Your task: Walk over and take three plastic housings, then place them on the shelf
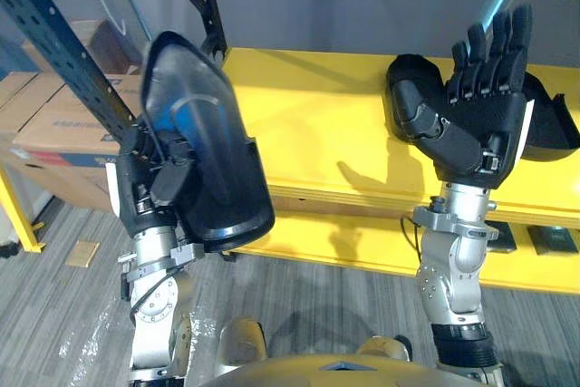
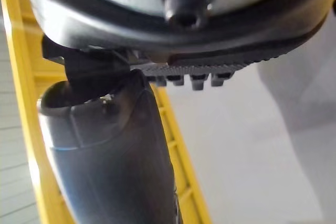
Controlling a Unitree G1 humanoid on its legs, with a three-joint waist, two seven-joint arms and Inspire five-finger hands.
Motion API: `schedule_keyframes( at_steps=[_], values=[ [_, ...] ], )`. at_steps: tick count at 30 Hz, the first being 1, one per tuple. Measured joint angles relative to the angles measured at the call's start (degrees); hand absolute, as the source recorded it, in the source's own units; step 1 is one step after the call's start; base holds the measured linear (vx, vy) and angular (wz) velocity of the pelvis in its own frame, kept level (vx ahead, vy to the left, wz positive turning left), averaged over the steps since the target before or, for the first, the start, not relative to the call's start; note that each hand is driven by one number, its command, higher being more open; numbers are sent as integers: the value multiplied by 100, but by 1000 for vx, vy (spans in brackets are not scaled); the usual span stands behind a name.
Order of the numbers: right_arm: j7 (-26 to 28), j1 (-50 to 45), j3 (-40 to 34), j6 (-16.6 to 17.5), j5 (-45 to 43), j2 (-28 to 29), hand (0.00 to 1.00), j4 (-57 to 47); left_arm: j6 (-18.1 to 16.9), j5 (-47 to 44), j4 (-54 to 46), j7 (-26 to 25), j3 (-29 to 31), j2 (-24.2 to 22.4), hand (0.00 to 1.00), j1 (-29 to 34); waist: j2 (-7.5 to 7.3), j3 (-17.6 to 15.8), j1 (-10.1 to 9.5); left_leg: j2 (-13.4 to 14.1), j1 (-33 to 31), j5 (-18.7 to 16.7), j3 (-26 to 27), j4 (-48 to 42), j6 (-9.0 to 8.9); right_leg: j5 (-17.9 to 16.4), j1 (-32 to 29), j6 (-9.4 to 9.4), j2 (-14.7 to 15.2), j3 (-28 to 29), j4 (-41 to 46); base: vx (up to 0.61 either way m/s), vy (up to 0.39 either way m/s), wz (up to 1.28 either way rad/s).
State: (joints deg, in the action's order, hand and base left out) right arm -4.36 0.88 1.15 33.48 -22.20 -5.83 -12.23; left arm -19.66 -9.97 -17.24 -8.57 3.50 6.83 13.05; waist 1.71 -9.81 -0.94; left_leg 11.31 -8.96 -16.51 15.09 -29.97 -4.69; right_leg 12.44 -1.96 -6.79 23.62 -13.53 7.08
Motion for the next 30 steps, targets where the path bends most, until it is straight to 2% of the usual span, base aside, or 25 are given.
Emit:
schedule_keyframes(
  at_steps=[1, 2, 3, 5, 8, 11, 12, 15, 17, 18, 21, 23, 26, 29, 30],
  values=[
    [-11, -22, 12, -3, 4, 1, 100, 40, 12, 25, 0, 137, -20, 196, 0, -170, 8, -3, 104, -35, 29, 151, 13, 260, 67, -432, 31, -251, -428, 81, -55, 75, 139, -18],
    [-24, -24, -6, -2, 71, 0, 100, 30, 78, -6, 4, 305, -52, 352, 0, -399, -14, 10, 166, -119, 50, 291, 27, 499, 110, -758, 142, -276, -806, 162, -334, 74, 90, -8],
    [-50, -24, -40, -3, 146, -1, 100, 23, 128, -34, 13, 377, -80, 419, 0, -542, -29, 19, 196, -187, 54, 360, 24, 599, 130, -790, 218, -264, -900, 113, -531, 104, 69, 3],
    [-141, -60, -167, -49, 370, -3, 100, 12, 336, -74, 144, 514, -327, 469, 0, -1091, -24, 24, 302, -453, 99, 559, -3, 936, 173, -707, 342, -254, -872, 130, -873, 66, 32, 18],
    [-103, -220, -271, -178, 395, -7, 100, -12, 434, -26, 155, 504, -803, 448, 0, -1150, -7, 36, 405, -426, 261, 713, -56, 1233, 118, -711, 403, -247, -955, 139, -866, 33, -54, 11],
    [-51, -288, -596, -546, 381, -46, 100, -281, 592, 100, 161, 393, -1004, 443, 0, -1148, 29, 45, 465, -314, 364, 866, -49, 1511, -15, -747, 332, -188, -1100, 213, -802, -6, -87, -5],
    [108, -318, -796, -677, 376, -136, 100, -489, 617, 170, 229, 142, -967, 445, 0, -1160, 52, 41, 509, -280, 414, 948, 29, 1664, -59, -775, 259, -142, -1140, 302, -788, -36, -92, -27],
    [238, -439, -1020, -709, 376, -333, 100, -747, 628, 250, 613, -377, -810, 438, 0, -1328, 115, 30, 602, -265, 485, 1053, 147, 1862, -100, -828, 80, -69, -1170, 462, -641, -58, -56, -29],
    [338, -484, -1164, -711, 359, -391, 100, -875, 783, 411, 911, -982, -521, 434, 0, -1595, 139, -45, 694, -263, 543, 1086, 323, 1933, -113, -888, -112, -12, -1178, 693, -479, -93, -12, -42],
    [370, -481, -1188, -709, 328, -392, 100, -905, 815, 412, 952, -1116, -425, 433, 0, -1665, 139, -95, 740, -264, 553, 1087, 356, 1928, -112, -905, -146, -7, -1176, 743, -430, -123, 9, -32],
    [531, -515, -1237, -735, 100, -392, 100, -1080, 926, 408, 1218, -1713, 44, 440, 0, -2215, 143, -373, 837, -266, 537, 1100, 529, 1904, -105, -945, -419, 23, -1170, 991, -196, -125, 17, -32],
    [729, -503, -1232, -839, 54, -408, 100, -1132, 988, 387, 1741, -2086, 374, 501, 0, -2856, 167, -569, 906, -266, 463, 1126, 620, 1860, -91, -973, -623, 4, -1168, 1135, -39, -113, 3, -20],
    [922, -389, -1221, -996, -122, -608, 100, -1132, 995, 348, 2467, -2389, 630, 648, 0, -3696, 212, -878, 977, -252, 294, 1135, 681, 1723, -76, -983, -902, -16, -1168, 1260, 178, -94, -11, -13],
    [1025, -222, -1153, -1102, -134, -731, 100, -1132, 1027, 232, 2846, -2352, 659, 937, 0, -4144, 221, -1112, 1074, -233, 179, 1148, 721, 1618, -58, -962, -1078, -62, -1172, 1351, 326, -64, -9, -9],
    [1074, -141, -1106, -1155, -149, -807, 100, -1133, 1124, 33, 3149, -2192, 628, 1075, 0, -4432, 229, -1211, 1099, -234, 166, 1148, 765, 1606, -57, -966, -1148, -68, -1170, 1404, 401, -46, -1, -13]
  ],
)
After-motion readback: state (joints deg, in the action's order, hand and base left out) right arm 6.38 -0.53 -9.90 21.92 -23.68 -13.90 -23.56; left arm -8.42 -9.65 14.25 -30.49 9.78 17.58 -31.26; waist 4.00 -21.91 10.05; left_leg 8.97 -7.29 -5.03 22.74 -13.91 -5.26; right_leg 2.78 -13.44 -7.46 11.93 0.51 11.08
